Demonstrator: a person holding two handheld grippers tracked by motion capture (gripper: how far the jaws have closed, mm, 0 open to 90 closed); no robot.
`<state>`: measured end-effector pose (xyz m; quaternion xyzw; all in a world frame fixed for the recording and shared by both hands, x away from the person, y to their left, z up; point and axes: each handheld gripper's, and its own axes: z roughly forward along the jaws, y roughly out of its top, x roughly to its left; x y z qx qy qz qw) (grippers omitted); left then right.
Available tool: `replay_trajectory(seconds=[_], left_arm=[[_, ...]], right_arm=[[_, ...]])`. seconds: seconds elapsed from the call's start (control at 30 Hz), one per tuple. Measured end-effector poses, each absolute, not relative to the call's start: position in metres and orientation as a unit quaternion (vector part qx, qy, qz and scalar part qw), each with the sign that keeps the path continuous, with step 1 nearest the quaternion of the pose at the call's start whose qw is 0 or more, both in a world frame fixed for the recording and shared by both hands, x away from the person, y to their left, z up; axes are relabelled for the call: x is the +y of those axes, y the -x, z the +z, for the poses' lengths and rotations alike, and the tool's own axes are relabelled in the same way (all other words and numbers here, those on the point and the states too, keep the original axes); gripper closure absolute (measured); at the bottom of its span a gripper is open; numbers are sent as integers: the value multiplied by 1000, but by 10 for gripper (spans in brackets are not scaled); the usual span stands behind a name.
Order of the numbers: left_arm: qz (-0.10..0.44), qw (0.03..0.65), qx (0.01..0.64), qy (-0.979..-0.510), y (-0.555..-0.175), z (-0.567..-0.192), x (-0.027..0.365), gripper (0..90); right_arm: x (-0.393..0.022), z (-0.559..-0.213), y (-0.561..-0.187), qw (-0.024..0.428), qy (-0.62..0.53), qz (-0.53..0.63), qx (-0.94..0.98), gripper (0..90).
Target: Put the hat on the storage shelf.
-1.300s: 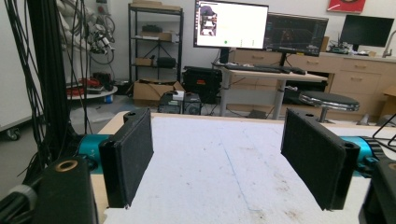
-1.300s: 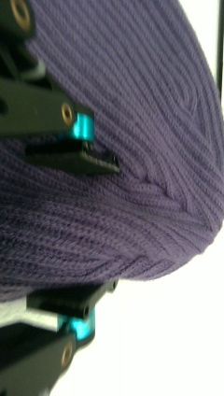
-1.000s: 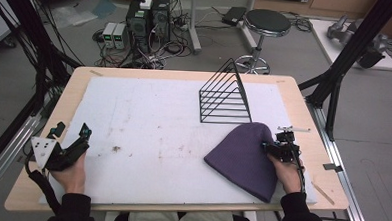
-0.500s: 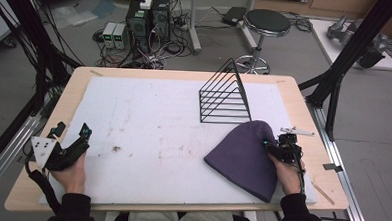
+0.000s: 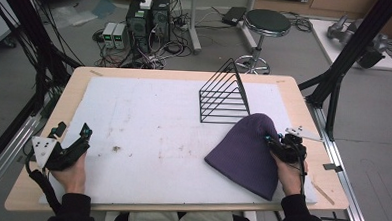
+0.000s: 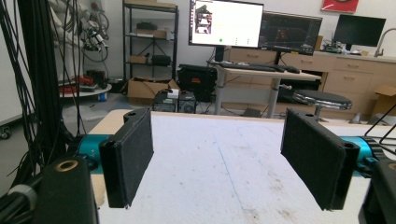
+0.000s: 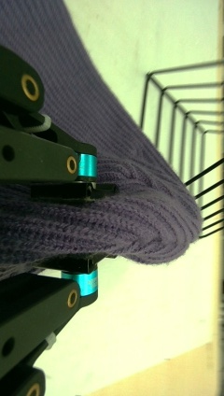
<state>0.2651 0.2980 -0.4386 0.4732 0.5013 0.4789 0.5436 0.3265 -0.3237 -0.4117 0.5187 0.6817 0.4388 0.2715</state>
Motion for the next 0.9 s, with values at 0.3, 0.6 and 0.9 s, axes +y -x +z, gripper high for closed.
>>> replay_trajectory(seconds=[0.3, 0.6, 0.9], left_arm=[[477, 544, 501, -475, -266, -439, 297, 255], [474, 547, 502, -474, -265, -439, 298, 255], [467, 555, 503, -469, -260, -439, 297, 256]], right_arm=[[-314, -394, -312, 322, -436, 497, 677, 732], [-302, -375, -298, 360, -388, 537, 657, 731], [-282, -350, -286, 397, -334, 573, 634, 731]])
